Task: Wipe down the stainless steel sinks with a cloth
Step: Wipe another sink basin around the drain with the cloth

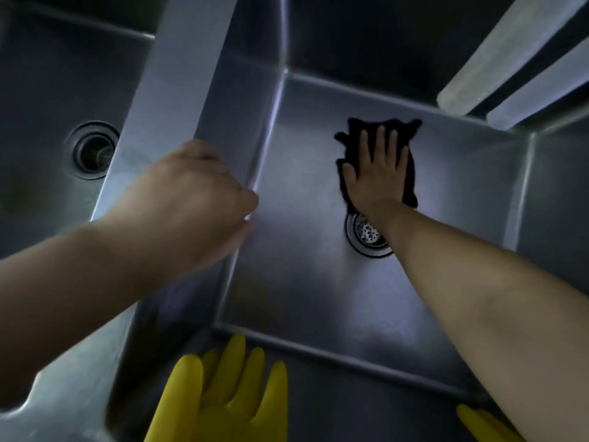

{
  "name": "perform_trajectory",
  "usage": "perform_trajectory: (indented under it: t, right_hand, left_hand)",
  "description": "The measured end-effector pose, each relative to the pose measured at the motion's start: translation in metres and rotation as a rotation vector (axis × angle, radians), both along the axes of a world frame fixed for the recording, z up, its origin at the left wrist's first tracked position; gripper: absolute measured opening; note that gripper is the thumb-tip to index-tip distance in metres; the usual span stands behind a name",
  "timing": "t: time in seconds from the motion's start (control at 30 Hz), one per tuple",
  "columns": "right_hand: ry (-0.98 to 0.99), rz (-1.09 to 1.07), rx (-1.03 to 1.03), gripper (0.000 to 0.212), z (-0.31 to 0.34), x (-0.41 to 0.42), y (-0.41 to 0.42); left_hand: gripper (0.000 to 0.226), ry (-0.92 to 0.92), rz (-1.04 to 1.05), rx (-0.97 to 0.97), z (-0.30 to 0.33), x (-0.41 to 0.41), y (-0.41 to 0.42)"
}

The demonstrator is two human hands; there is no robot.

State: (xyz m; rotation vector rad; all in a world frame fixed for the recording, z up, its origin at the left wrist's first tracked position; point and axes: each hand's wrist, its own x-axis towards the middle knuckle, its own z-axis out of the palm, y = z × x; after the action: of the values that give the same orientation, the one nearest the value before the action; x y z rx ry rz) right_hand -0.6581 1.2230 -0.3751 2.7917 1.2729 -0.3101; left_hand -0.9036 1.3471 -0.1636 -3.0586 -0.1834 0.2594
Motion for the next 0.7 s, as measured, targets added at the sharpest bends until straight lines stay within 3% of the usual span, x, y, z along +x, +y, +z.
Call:
perform_trajectory:
  t: [0.13,0.27,0.53,0.7]
  right_hand:
    - [0.024,0.234,0.016,0.068,-0.003,-0.032,0.038]
    - [0.06,0.426,0.037,0.07,-0.002,-0.08,0.044]
    - [0.157,0.839,0.014,0.069,-0.001,-0.15,-0.038]
    - [0.138,1.073,0.014,0.07,0.003,-0.138,-0.09]
  left_hand:
    - [0.021,-0.098,0.044,-0.014,-0.005,0.0,0.002]
    - [0.024,-0.081,0.04,-0.007,-0.003,0.001,-0.001]
    - [0.03,-0.042,0.064,-0.047,0.002,0.002,-0.002]
    - [0.028,-0.026,0.069,-0.028,0.001,0.001,-0.004]
